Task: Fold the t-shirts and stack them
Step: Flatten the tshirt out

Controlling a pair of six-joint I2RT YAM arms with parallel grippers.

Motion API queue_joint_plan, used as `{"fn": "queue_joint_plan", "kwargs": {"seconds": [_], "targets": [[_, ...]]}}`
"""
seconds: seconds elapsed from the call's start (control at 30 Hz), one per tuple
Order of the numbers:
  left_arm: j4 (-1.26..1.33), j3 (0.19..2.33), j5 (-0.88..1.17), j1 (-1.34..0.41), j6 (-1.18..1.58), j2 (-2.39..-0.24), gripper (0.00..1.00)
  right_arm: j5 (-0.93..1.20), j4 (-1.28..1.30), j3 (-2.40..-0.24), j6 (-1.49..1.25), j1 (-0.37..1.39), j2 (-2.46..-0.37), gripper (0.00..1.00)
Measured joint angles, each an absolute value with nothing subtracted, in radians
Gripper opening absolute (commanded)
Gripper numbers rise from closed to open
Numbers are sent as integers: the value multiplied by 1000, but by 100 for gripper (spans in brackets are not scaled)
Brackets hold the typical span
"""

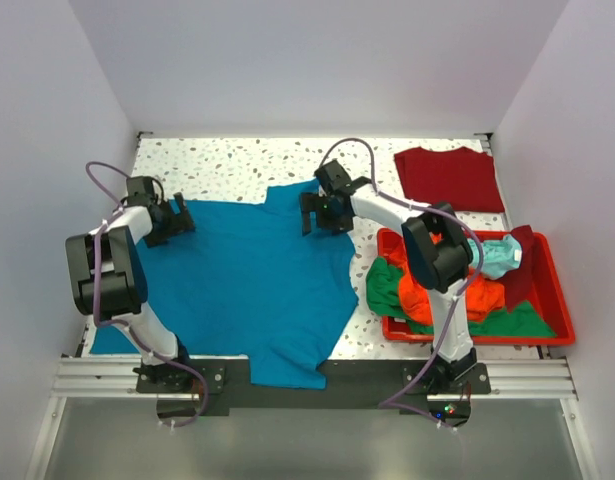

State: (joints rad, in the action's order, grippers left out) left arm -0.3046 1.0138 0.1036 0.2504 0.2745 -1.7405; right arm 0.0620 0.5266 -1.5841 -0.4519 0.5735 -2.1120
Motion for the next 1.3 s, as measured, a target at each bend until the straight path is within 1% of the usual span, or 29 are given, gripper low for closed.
{"fn": "queue_joint_plan", "kwargs": {"seconds": [0.2, 0.3, 0.43, 0.63, 0.77, 0.9, 1.1, 1.2, 1.3], "targets": [[-278, 1076, 119, 250, 270, -1799, 94, 67, 540, -1666, -444, 522, -2170, 94], [-264, 1113, 137, 250, 269, -1832, 94, 70, 554, -1747, -440, 496, -2220, 94], [-248, 1167, 166, 245, 269, -1878, 94, 71, 590, -1904, -424, 467, -2315, 94], [-228, 1249, 203, 212, 265, -1946, 94, 71, 667, -2221, -405, 422, -2497, 95], [-226, 1325, 224, 179, 264, -2002, 94, 83, 691, -2360, -399, 394, -2576, 99], [-234, 1396, 242, 150, 261, -2050, 94, 126, 695, -2381, -391, 374, -2585, 99], [-297, 1459, 254, 134, 270, -2067, 94, 179, 693, -2376, -371, 368, -2576, 99], [-326, 1470, 234, 134, 270, -2053, 95, 186, 709, -2376, -355, 369, -2545, 99], [-367, 1465, 194, 134, 270, -2007, 96, 198, 711, -2337, -346, 374, -2465, 99]]}}
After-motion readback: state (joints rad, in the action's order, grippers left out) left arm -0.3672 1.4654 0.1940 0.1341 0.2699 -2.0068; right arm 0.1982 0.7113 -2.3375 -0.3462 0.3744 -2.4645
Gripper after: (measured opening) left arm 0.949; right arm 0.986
